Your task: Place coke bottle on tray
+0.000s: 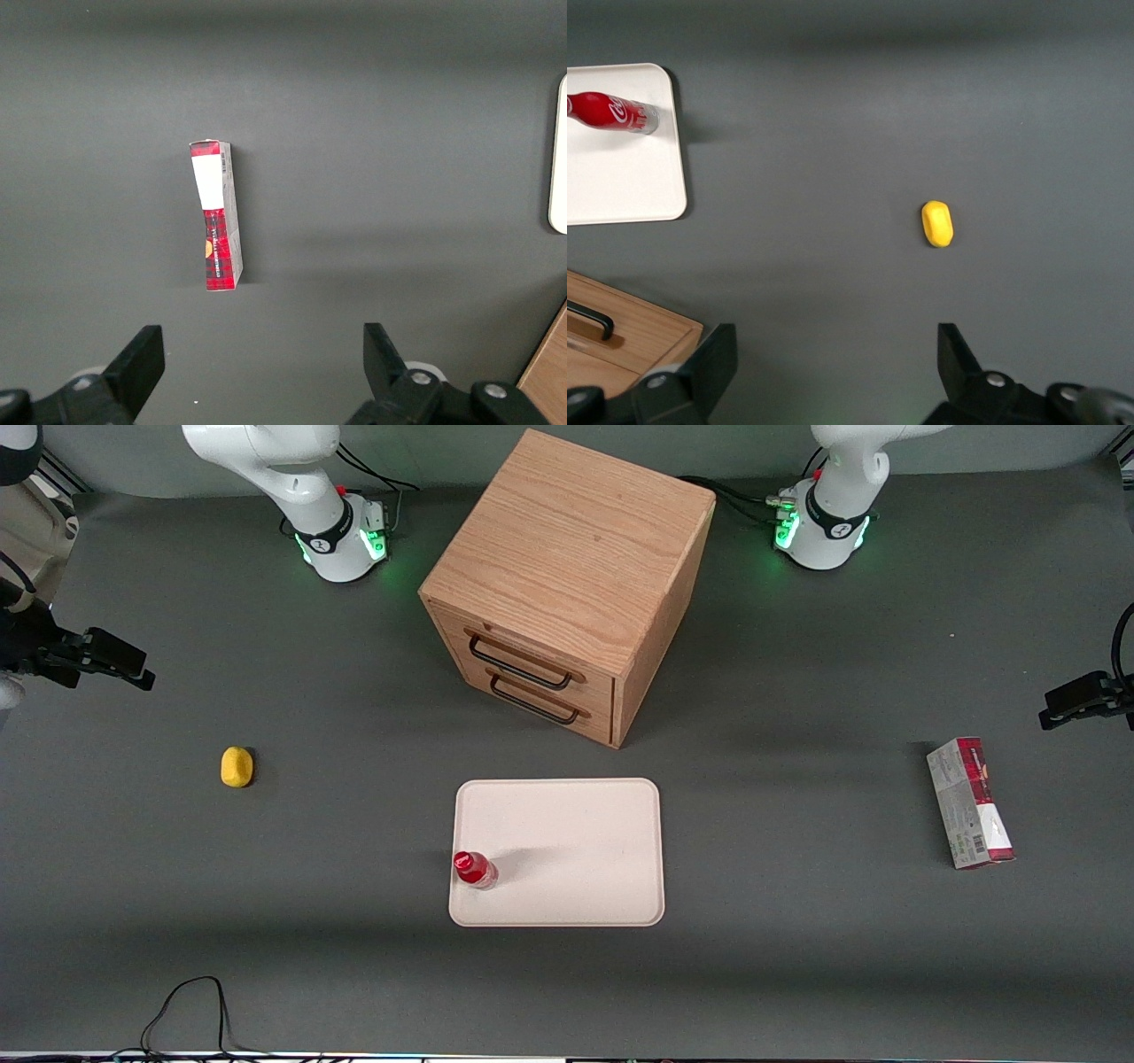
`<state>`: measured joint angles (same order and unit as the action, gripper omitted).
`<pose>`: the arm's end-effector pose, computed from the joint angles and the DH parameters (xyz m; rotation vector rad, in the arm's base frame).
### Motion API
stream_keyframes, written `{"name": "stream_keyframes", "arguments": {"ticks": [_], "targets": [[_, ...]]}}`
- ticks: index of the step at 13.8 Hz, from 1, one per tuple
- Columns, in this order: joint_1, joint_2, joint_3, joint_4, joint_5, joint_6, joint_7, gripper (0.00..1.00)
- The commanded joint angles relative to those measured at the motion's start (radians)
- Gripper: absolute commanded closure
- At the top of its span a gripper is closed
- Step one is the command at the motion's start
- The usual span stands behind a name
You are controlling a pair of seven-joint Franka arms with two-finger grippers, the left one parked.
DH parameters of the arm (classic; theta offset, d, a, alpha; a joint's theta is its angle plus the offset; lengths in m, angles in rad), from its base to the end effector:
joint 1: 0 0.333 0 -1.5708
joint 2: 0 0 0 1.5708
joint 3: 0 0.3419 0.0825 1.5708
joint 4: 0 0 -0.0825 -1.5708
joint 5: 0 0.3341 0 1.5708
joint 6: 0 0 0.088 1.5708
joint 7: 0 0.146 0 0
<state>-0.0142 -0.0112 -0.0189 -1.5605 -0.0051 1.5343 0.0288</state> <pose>0.4964 -0.0173 0.6182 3.1351 -0.0973 -0.0235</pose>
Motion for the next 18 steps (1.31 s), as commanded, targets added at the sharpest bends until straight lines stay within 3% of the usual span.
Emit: {"name": "stream_keyframes", "arguments": {"ticks": [1, 5, 13, 18], "targets": [[0.0, -0.029, -0.032, -0.03, 0.0, 0.017, -0.064, 0.0], [0.005, -0.029, -0.03, -0.027, -0.001, -0.005, -0.049, 0.0], [-0.09, -0.03, 0.057, -0.023, -0.001, -0.034, -0.036, 0.0], [-0.084, -0.03, 0.059, -0.021, -0.019, -0.036, -0.035, 0.0]]}}
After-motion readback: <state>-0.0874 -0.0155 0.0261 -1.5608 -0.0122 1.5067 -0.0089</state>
